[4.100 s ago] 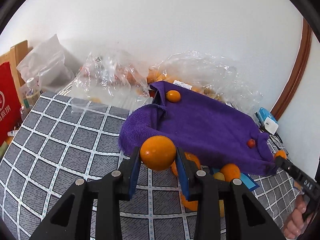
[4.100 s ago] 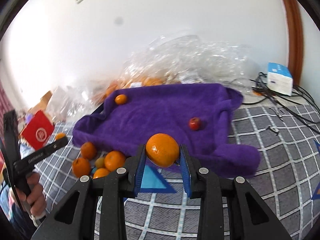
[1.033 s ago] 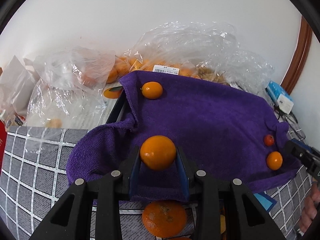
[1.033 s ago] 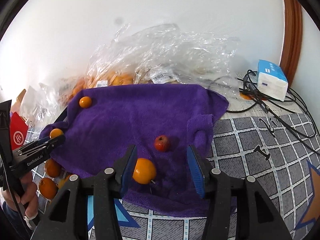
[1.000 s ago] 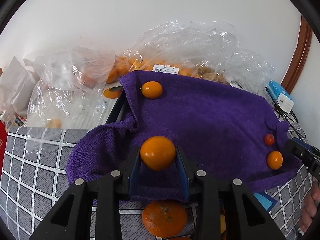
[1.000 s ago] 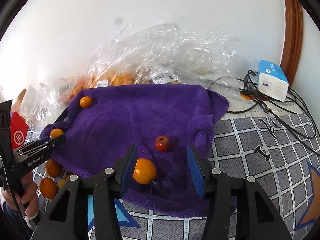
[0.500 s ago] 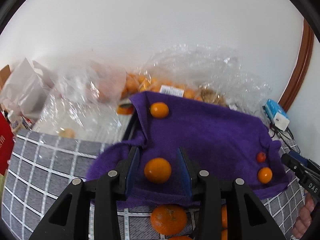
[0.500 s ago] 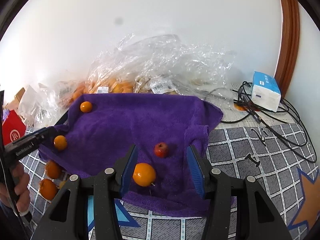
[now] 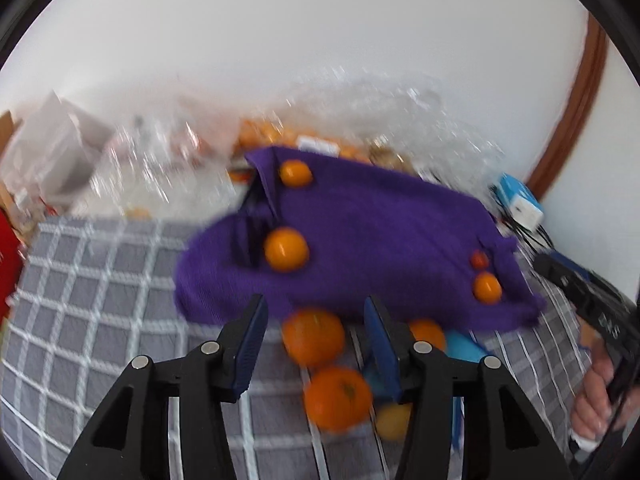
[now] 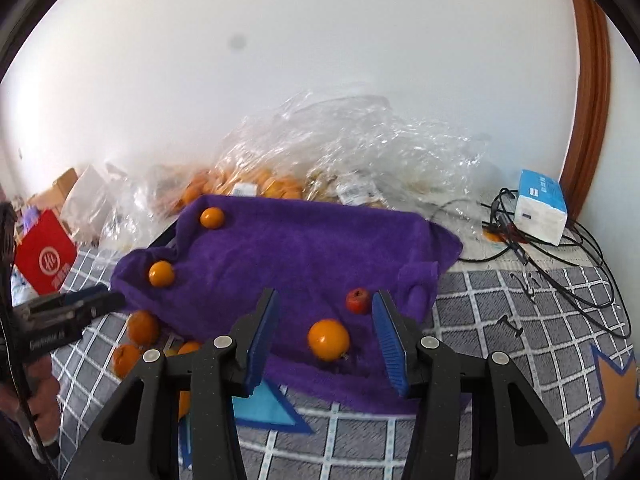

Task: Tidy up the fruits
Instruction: 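Grasp a large orange with the left gripper while the right gripper grasps another orange, then lift both held oranges and carry them toward the purple towel, then lower both oranges onto the purple towel and open both grippers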

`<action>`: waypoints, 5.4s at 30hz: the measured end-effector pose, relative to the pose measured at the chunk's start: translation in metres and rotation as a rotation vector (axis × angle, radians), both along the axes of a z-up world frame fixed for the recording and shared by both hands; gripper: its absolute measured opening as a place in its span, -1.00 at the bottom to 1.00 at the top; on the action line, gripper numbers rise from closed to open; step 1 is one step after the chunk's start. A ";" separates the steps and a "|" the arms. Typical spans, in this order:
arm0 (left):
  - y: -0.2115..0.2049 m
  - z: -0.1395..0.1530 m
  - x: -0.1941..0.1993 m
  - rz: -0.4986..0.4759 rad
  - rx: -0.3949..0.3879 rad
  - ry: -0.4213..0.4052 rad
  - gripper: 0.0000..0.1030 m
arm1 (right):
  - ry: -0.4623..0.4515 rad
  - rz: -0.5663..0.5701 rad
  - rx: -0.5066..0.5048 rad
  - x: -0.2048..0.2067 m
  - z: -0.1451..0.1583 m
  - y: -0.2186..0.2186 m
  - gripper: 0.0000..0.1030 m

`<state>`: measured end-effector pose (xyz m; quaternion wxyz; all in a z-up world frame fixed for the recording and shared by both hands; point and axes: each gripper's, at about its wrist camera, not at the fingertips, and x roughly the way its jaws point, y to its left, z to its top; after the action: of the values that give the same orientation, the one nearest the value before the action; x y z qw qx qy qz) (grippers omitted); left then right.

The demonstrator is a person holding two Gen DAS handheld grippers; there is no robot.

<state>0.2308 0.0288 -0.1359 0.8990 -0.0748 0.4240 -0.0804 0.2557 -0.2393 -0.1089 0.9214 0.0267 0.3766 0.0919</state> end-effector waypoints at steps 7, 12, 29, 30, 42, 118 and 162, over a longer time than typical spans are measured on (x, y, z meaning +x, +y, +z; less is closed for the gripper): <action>-0.013 -0.027 -0.018 -0.061 0.013 0.075 -0.07 | 0.062 0.007 0.061 -0.032 -0.008 0.002 -0.04; -0.013 -0.041 -0.021 -0.047 0.028 0.084 -0.07 | 0.088 -0.011 0.057 -0.055 -0.013 0.002 -0.04; 0.049 -0.022 -0.015 0.290 0.042 -0.042 -0.24 | 0.155 0.076 0.064 -0.057 -0.035 0.067 -0.29; 0.053 -0.023 -0.012 0.284 0.008 -0.028 -0.24 | 0.161 0.085 0.064 -0.054 -0.036 0.072 -0.30; 0.054 -0.034 -0.010 0.317 0.014 -0.014 -0.23 | 0.248 0.111 0.121 -0.034 -0.055 0.099 -0.29; 0.030 -0.016 -0.024 0.153 -0.031 -0.147 -0.23 | 0.116 -0.101 0.146 -0.074 -0.061 -0.023 -0.37; 0.036 0.124 0.066 0.178 -0.075 -0.263 -0.23 | -0.063 -0.103 0.128 0.081 0.077 -0.022 -0.37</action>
<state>0.2971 0.0648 -0.0122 0.9468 -0.1342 0.2913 -0.0251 0.3371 -0.2611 -0.0323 0.9326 0.1021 0.3391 0.0693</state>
